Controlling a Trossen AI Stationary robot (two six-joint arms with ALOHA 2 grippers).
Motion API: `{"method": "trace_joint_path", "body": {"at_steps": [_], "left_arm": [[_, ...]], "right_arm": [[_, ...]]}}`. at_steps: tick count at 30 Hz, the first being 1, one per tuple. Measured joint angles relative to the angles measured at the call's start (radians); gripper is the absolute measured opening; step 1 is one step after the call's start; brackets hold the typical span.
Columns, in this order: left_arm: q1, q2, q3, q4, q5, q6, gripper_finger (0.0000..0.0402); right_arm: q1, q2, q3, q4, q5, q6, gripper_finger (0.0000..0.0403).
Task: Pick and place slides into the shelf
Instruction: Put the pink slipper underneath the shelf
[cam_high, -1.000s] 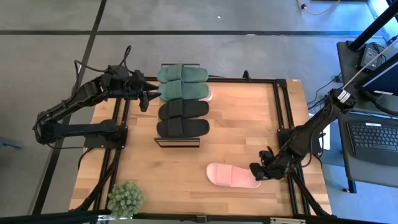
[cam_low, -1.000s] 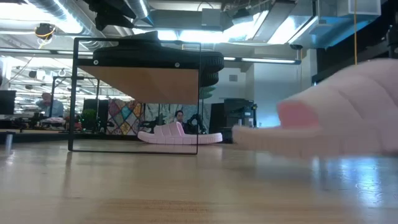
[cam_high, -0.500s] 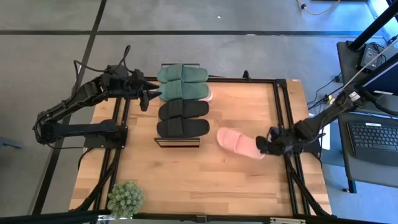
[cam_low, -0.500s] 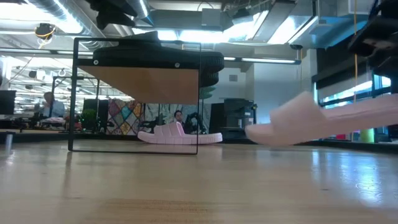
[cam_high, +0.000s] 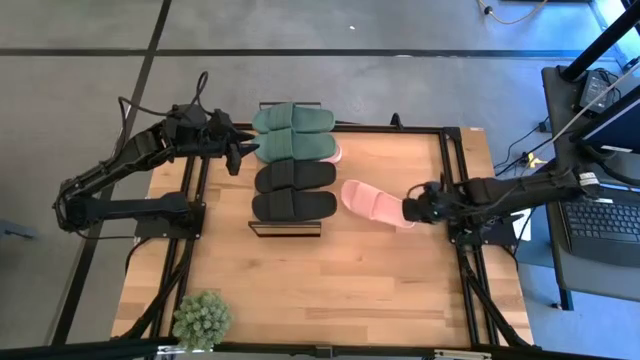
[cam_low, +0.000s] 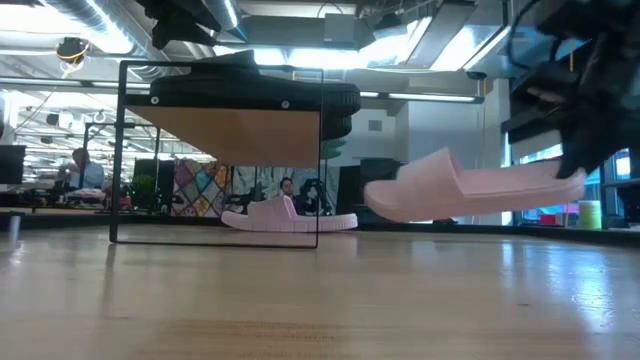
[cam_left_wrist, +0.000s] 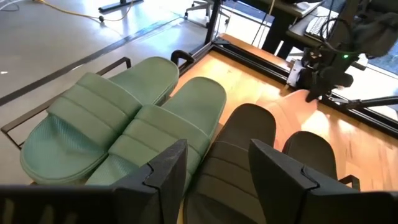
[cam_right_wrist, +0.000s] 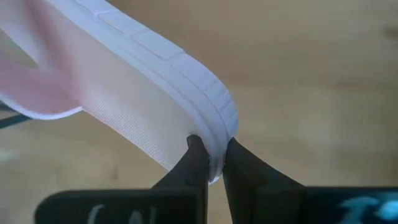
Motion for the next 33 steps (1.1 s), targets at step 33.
{"method": "trace_joint_path", "body": {"at_steps": [33], "left_arm": [[0.000,0.000,0.000,-0.001,0.000,0.000,0.0165]], "right_arm": [[-0.593,0.677,0.009,0.803,-0.368,-0.739,0.0027]]}}
